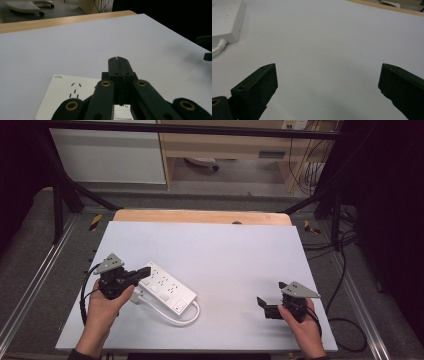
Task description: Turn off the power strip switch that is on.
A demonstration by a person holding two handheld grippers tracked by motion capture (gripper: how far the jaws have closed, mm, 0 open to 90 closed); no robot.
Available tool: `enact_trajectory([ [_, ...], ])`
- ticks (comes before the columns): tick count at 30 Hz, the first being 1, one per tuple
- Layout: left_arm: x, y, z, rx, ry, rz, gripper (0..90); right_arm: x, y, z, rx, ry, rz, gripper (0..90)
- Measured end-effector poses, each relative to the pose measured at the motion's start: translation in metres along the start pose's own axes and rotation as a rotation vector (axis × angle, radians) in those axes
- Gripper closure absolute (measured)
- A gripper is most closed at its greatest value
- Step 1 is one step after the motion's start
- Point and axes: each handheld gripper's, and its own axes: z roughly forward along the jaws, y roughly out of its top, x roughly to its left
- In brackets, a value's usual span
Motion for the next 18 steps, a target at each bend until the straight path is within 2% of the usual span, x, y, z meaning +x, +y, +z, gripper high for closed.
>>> enact_trajectory([
  [18, 0.0031, -0.0054, 0.0054, 0.034, 0.008, -0.006, 90.0, 0.0008, 0.0000, 0.0002, 0.003, 0.004, -0.002, 2.9],
])
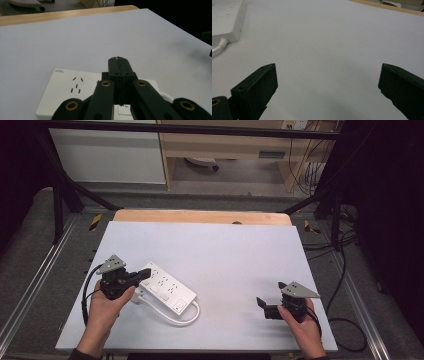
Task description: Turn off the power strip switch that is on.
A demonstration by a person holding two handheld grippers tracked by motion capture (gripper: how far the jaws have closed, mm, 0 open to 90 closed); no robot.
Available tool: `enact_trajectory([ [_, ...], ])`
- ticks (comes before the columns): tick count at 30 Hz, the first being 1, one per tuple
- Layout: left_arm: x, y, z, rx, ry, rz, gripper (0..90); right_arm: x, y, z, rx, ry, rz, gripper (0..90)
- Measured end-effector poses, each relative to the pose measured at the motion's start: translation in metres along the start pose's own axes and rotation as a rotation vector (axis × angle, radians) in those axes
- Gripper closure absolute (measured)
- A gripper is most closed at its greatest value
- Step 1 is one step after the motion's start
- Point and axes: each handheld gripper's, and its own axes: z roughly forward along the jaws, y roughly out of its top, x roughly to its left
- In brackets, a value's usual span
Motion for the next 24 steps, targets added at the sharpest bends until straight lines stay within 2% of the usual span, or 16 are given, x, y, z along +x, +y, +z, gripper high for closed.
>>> enact_trajectory([
  [14, 0.003, -0.005, 0.007, 0.037, 0.004, -0.001, 90.0, 0.000, 0.000, 0.001, 0.002, 0.000, -0.005, 2.9],
  [19, 0.006, -0.009, 0.010, 0.072, 0.013, 0.007, 90.0, 0.000, 0.000, 0.001, 0.006, 0.002, -0.008, 2.9],
  [24, 0.007, -0.012, 0.013, 0.087, 0.011, 0.010, 90.0, 0.001, 0.000, 0.001, 0.006, 0.003, -0.010, 2.9],
])
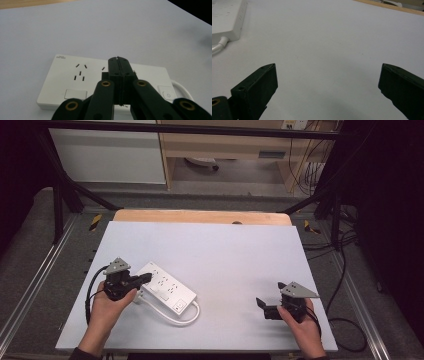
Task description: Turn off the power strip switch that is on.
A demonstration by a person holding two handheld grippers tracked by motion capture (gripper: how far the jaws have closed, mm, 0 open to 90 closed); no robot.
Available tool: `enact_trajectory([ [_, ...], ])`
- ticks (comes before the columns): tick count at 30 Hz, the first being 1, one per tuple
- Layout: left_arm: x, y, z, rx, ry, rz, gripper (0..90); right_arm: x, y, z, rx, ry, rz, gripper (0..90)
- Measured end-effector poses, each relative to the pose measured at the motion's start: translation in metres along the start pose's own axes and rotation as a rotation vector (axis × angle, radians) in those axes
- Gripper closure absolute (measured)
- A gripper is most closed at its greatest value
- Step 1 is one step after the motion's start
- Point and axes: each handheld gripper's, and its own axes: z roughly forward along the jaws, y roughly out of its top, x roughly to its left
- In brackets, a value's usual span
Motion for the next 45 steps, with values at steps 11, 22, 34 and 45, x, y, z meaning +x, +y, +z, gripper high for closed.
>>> enact_trajectory([
  [11, 0.005, -0.007, 0.008, 0.045, 0.027, -0.002, 90.0, 0.000, 0.000, 0.001, 0.007, 0.001, 0.001, 2.9],
  [22, 0.006, -0.012, 0.013, 0.077, 0.043, 0.008, 90.0, 0.000, -0.001, 0.002, 0.010, 0.001, 0.002, 3.0],
  [34, 0.002, -0.016, 0.023, 0.131, 0.062, 0.051, 90.0, 0.000, -0.001, 0.002, 0.014, 0.003, 0.003, 3.0],
  [45, 0.003, -0.020, 0.031, 0.152, 0.072, 0.055, 90.0, 0.001, -0.001, 0.003, 0.021, 0.004, 0.001, 3.0],
])
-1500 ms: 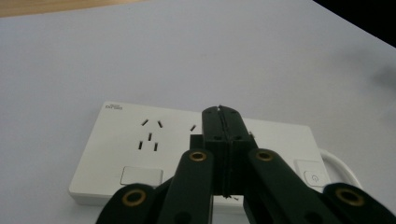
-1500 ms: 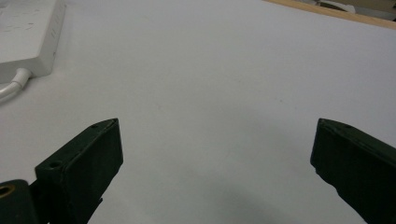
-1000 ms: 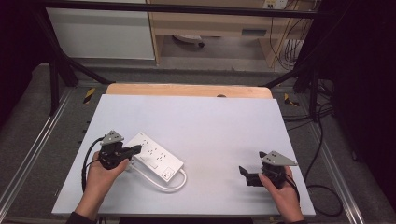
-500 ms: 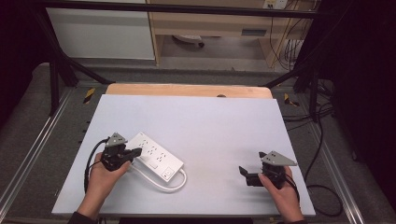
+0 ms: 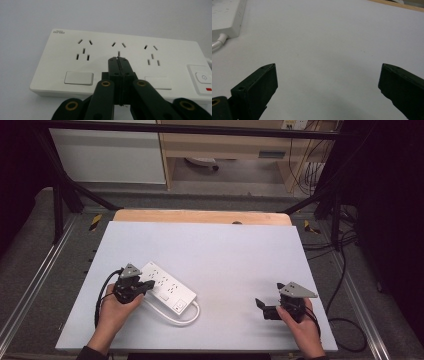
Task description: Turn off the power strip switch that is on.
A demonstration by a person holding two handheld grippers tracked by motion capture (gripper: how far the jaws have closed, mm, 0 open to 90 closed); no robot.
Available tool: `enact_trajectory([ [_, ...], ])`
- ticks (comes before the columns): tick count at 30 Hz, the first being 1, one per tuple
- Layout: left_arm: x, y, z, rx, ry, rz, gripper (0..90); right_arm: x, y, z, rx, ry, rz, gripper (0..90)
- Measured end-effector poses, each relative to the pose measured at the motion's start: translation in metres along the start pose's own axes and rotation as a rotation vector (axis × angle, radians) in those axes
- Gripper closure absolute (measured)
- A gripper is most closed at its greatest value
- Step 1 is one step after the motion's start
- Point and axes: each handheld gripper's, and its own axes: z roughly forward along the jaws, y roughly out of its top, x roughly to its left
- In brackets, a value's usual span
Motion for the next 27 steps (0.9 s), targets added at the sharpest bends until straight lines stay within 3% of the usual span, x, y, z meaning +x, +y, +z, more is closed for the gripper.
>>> enact_trajectory([
  [27, 0.0008, -0.0020, 0.0025, 0.021, 0.005, 0.004, 90.0, 0.0009, 0.0001, 0.0009, 0.000, 0.004, -0.011, 2.9],
])
